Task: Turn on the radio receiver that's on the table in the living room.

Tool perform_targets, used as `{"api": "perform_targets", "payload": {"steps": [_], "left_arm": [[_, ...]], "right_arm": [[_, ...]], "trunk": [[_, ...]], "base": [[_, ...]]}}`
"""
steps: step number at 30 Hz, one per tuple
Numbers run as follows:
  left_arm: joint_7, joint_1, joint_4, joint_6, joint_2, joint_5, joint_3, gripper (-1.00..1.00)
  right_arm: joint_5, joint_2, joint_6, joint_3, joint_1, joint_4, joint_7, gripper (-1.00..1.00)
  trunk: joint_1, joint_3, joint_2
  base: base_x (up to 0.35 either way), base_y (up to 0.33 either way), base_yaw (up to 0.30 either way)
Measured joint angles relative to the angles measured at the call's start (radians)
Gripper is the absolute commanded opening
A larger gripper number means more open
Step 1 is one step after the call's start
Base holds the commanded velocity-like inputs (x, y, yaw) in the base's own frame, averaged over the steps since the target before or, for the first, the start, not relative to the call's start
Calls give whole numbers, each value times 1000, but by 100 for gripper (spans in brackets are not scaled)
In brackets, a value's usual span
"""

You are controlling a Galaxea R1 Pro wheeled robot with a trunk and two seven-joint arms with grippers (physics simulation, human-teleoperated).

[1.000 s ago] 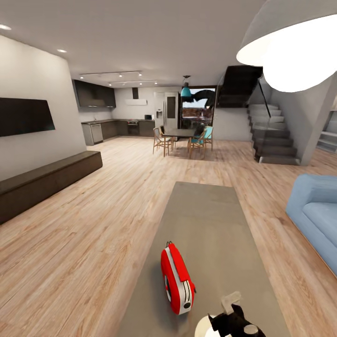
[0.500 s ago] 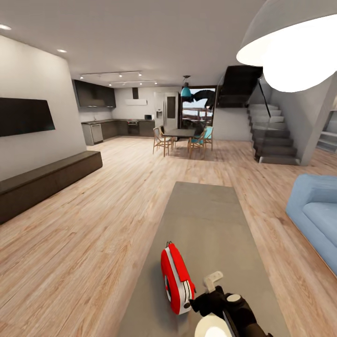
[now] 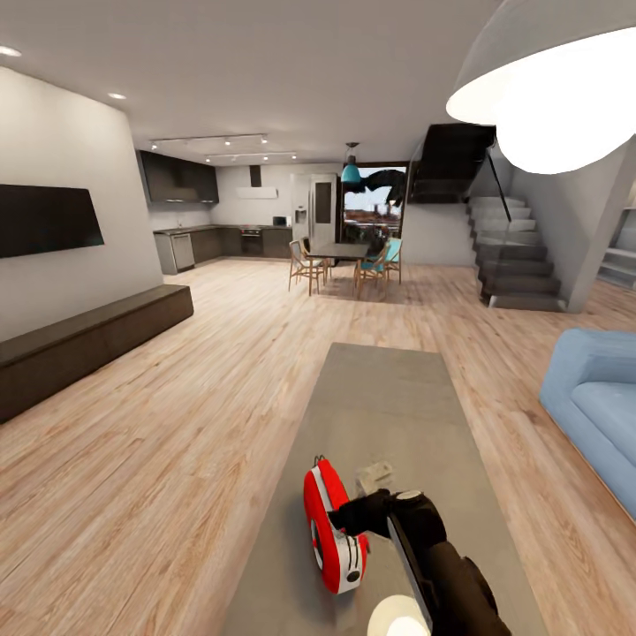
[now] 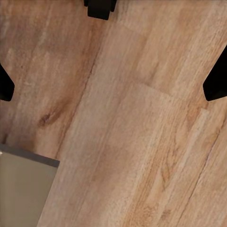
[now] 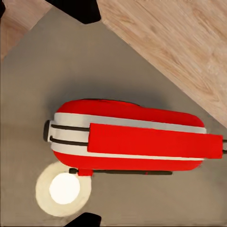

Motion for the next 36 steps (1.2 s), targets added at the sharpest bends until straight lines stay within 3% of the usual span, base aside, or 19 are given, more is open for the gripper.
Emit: {"api": "perform_targets", "payload": {"steps": [2, 13, 15, 23, 31, 36], "left_arm": [[0, 0, 0, 0, 0, 0, 0, 100], [0, 0, 0, -1, 0, 0, 0, 100], [0, 0, 0, -2, 0, 0, 0, 100], [-1, 0, 0, -9, 0, -1, 0, 100], [-2, 0, 0, -23, 0, 0, 1, 100], [-2, 0, 0, -50, -2, 1, 1, 100]], "right_arm": [[-20, 6, 43, 0, -58, 1, 1, 100], [-52, 16, 65, -1, -187, 34, -1, 100], [-52, 17, 65, -1, -222, 85, -1, 100], [-49, 14, 55, -4, -387, 441, -1, 100], [-48, 11, 53, -15, -412, 505, -10, 100], [-48, 11, 53, -42, -416, 512, -12, 100]], "trunk": [[0, 0, 0], [0, 0, 0], [0, 0, 0], [0, 0, 0], [0, 0, 0], [0, 0, 0]], "base": [[0, 0, 0], [0, 0, 0], [0, 0, 0], [0, 0, 0], [0, 0, 0], [0, 0, 0]]}}
